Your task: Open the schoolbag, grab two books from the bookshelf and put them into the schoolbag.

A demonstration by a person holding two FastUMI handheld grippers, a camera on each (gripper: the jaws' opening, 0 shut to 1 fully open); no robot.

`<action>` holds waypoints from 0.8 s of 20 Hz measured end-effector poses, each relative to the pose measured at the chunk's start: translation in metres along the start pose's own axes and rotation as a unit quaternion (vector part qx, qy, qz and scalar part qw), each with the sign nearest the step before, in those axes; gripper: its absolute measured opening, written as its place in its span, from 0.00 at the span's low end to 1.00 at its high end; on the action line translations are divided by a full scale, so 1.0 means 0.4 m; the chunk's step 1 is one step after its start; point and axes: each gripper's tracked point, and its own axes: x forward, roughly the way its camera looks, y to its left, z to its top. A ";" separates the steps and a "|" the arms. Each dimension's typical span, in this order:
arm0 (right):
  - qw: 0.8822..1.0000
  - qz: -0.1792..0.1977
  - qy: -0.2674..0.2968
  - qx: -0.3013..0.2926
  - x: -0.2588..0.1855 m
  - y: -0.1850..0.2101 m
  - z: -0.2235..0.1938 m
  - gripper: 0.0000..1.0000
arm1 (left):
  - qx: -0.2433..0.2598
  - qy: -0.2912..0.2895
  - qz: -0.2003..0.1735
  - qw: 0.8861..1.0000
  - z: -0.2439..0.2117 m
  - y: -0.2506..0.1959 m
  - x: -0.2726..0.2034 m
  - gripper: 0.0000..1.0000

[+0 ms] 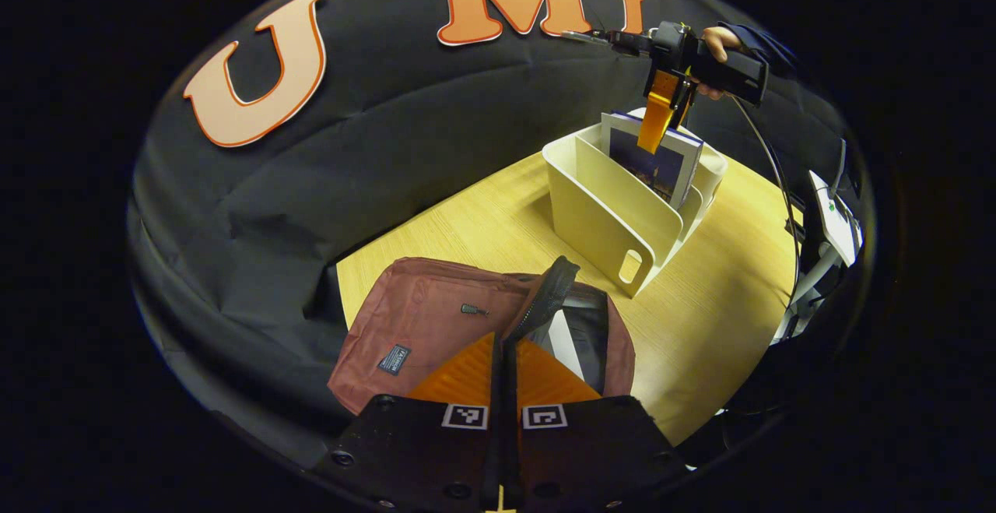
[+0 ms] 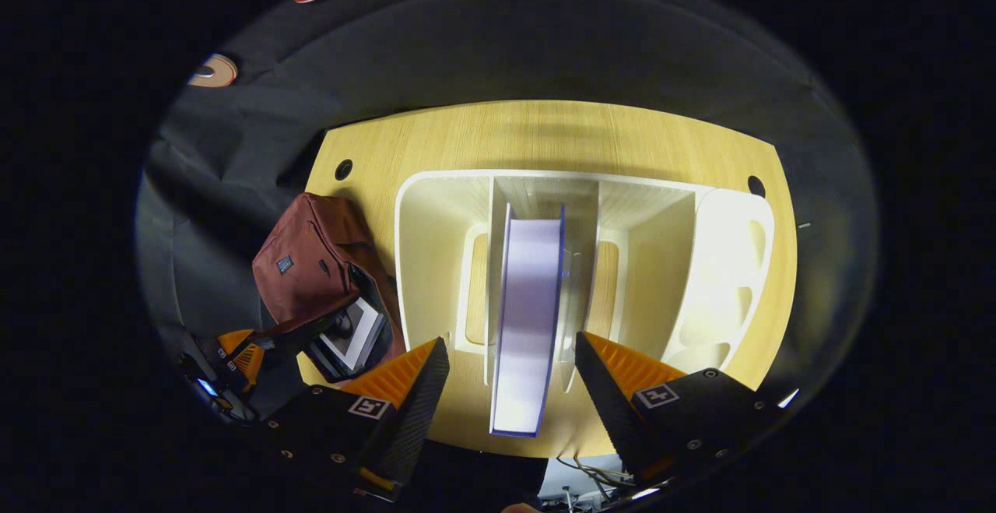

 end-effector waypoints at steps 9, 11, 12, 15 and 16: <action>0.998 -0.056 0.017 0.013 0.027 -0.062 -0.002 0.39 | -0.003 0.000 -0.001 1.000 -0.004 -0.004 -0.001 0.02; 0.998 -0.062 0.017 0.011 0.015 -0.067 -0.012 0.35 | -0.003 -0.002 -0.002 1.000 -0.005 -0.005 0.003 0.02; 0.998 -0.065 0.014 0.009 0.005 -0.069 -0.014 0.34 | -0.004 -0.002 -0.002 1.000 -0.008 -0.011 0.002 0.02; 0.998 -0.068 0.003 0.005 -0.061 -0.069 -0.034 0.31 | -0.001 -0.007 -0.004 1.000 -0.009 -0.017 -0.008 0.02; 0.998 -0.063 -0.003 0.006 -0.091 -0.061 -0.042 0.31 | 0.000 -0.009 -0.005 1.000 -0.007 -0.017 -0.005 0.02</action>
